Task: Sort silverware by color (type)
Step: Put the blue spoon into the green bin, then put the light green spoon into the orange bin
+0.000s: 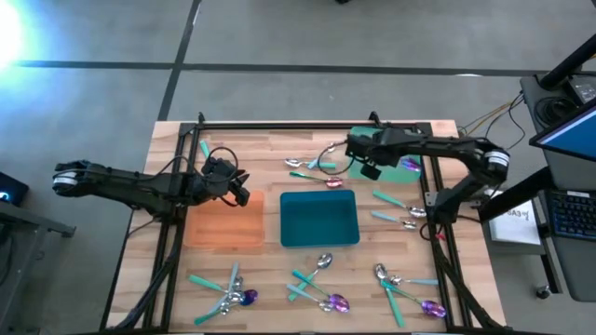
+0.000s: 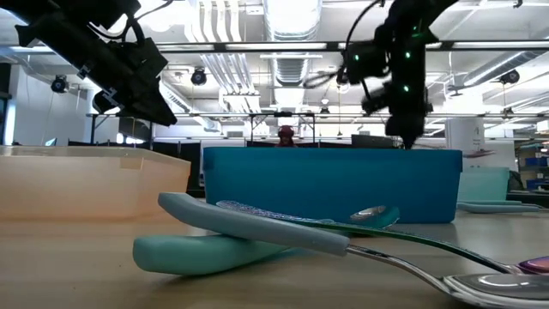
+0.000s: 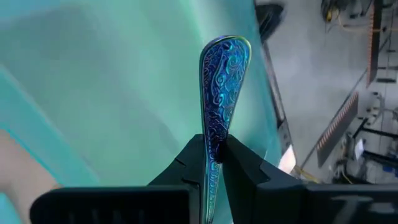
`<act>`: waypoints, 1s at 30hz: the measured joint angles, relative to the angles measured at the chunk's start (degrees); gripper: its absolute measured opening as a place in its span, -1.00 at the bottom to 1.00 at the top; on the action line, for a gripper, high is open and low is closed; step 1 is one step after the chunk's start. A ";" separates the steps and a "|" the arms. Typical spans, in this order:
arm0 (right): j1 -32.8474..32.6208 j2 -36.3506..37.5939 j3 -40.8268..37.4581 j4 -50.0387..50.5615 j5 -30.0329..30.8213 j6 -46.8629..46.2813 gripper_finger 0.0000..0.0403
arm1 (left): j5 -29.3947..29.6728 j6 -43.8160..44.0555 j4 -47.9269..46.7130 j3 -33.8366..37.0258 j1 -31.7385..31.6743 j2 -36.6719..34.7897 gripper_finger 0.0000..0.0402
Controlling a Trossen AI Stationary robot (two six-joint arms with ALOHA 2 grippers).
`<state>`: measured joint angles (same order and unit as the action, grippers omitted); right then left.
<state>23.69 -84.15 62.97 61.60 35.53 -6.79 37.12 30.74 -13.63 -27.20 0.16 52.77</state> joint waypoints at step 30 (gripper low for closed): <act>-6.73 9.93 -9.46 0.67 -31.50 -16.48 -0.59 | -0.02 -0.01 0.34 0.00 0.00 0.02 -0.63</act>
<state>16.96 -74.22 53.51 62.27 4.03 -23.27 37.10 30.73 -13.29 -27.20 0.16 52.80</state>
